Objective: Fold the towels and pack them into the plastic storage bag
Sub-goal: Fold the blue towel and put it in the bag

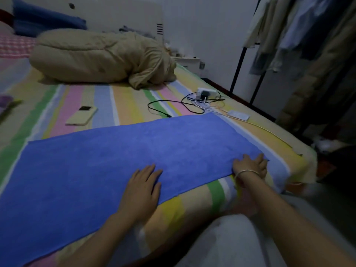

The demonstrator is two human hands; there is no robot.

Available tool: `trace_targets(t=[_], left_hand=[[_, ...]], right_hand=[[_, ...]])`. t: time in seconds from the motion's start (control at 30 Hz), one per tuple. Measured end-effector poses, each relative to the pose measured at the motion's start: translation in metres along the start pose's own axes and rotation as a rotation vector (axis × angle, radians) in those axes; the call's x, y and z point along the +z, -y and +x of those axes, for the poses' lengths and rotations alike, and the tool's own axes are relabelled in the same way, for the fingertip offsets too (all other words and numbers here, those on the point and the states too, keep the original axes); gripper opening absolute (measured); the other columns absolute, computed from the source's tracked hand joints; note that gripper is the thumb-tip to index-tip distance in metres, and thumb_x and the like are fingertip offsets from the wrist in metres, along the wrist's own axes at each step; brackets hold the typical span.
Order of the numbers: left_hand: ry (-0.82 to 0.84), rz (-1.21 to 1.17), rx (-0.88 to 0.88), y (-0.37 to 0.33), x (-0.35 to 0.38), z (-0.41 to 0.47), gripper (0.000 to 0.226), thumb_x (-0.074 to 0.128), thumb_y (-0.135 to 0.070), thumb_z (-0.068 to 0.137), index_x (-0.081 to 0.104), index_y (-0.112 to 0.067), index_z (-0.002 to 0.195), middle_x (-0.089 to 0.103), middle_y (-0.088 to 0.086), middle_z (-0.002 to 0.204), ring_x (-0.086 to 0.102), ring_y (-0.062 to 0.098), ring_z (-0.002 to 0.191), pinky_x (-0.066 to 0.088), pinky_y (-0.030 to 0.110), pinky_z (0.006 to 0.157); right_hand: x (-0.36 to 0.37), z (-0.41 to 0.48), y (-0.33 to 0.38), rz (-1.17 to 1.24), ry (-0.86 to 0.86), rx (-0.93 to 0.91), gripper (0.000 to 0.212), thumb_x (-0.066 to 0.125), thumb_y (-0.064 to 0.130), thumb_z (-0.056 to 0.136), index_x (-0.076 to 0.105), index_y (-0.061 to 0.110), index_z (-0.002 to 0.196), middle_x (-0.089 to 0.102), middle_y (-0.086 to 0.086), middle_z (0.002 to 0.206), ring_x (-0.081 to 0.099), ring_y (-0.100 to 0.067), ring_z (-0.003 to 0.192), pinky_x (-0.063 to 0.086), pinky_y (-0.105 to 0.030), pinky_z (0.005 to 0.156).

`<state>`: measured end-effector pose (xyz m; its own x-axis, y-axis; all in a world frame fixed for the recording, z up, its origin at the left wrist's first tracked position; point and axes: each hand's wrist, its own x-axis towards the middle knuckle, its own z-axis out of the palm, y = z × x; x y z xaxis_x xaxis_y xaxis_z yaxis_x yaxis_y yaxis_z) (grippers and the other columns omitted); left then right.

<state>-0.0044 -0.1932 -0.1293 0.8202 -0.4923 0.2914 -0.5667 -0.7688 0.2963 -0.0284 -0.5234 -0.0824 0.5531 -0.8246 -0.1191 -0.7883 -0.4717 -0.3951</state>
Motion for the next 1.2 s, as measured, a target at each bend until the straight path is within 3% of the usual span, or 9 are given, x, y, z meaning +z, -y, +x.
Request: trace_targets(t=[0.2,0.37,0.53,0.63,0.73,0.83,0.93,1.03,1.2], left_hand=[[-0.022,-0.006,0.002,-0.002,-0.001,-0.002,0.063,0.014,-0.049,0.094,0.048,-0.022,0.139,0.041,0.0,0.149,0.036,0.017,0.138,0.008,0.027,0.114],[-0.006,-0.044,0.003,-0.003,-0.001,-0.004,0.066,0.012,-0.052,0.091,0.046,-0.024,0.14,0.036,-0.004,0.151,0.03,0.013,0.14,0.011,0.029,0.117],[-0.16,-0.813,-0.308,-0.003,-0.03,0.004,0.022,0.044,-0.024,0.1,0.065,-0.021,0.107,0.064,-0.002,0.119,0.059,0.005,0.111,0.048,0.037,0.097],[-0.209,-1.279,-0.734,0.013,-0.065,0.008,0.025,0.039,-0.013,0.101,0.064,-0.012,0.103,0.067,0.008,0.109,0.065,0.025,0.1,0.059,0.034,0.072],[-0.128,-1.413,-0.94,0.041,-0.094,-0.003,0.03,0.032,-0.021,0.1,0.058,-0.01,0.109,0.069,0.011,0.097,0.067,0.025,0.082,0.059,0.029,0.053],[-0.168,-1.312,-1.027,0.065,-0.107,-0.021,0.034,0.035,-0.032,0.1,0.063,-0.015,0.094,0.071,0.005,0.076,0.068,0.02,0.065,0.054,0.028,0.053],[-0.256,-1.264,-1.077,0.079,-0.11,-0.031,0.039,0.038,-0.045,0.099,0.065,-0.015,0.103,0.069,0.0,0.093,0.063,0.02,0.083,0.047,0.03,0.068],[-0.367,-1.022,-0.993,0.087,-0.113,-0.034,0.021,0.045,-0.029,0.1,0.059,-0.016,0.109,0.053,-0.003,0.109,0.049,0.016,0.1,0.037,0.027,0.079],[-0.308,-0.672,-0.949,0.13,-0.109,-0.029,0.019,0.063,-0.026,0.09,0.063,-0.015,0.105,0.062,0.003,0.098,0.056,0.017,0.087,0.043,0.029,0.075]], right_hand=[[0.006,0.014,-0.001,0.049,-0.018,0.141,0.062,0.038,0.05,0.094,0.02,0.029,0.15,-0.009,-0.02,0.158,-0.008,-0.037,0.145,0.001,-0.047,0.117],[0.009,0.01,0.004,-0.012,-0.167,-0.038,0.06,0.04,0.034,0.093,0.032,0.006,0.145,0.021,-0.013,0.155,0.01,-0.029,0.145,0.009,-0.045,0.118],[0.014,-0.041,0.05,0.054,-0.169,-0.753,0.048,0.046,0.023,0.091,0.05,0.003,0.134,0.048,-0.021,0.139,0.042,-0.038,0.129,0.03,-0.044,0.109],[0.018,-0.113,0.091,0.09,-0.026,-1.203,0.044,0.052,0.022,0.083,0.061,0.001,0.121,0.062,-0.023,0.119,0.058,-0.042,0.109,0.044,-0.048,0.095],[0.025,-0.181,0.118,0.122,0.187,-1.524,0.047,0.05,0.027,0.083,0.06,0.007,0.125,0.061,-0.019,0.122,0.058,-0.037,0.11,0.045,-0.043,0.095],[0.029,-0.214,0.137,0.187,0.457,-1.598,0.034,0.056,0.014,0.083,0.069,0.017,0.115,0.054,-0.011,0.137,0.049,-0.026,0.126,0.036,-0.033,0.104],[0.037,-0.21,0.159,0.251,0.579,-1.5,0.029,0.057,0.004,0.085,0.074,0.019,0.102,0.057,-0.005,0.134,0.048,-0.019,0.123,0.035,-0.029,0.102],[0.058,-0.186,0.195,0.258,0.505,-1.407,0.028,0.054,0.007,0.086,0.073,0.019,0.102,0.063,-0.004,0.123,0.053,-0.022,0.117,0.038,-0.033,0.1],[0.101,-0.144,0.286,0.081,0.327,-1.292,0.031,0.053,0.018,0.088,0.064,0.021,0.117,0.063,-0.005,0.121,0.053,-0.028,0.116,0.045,-0.042,0.096]])
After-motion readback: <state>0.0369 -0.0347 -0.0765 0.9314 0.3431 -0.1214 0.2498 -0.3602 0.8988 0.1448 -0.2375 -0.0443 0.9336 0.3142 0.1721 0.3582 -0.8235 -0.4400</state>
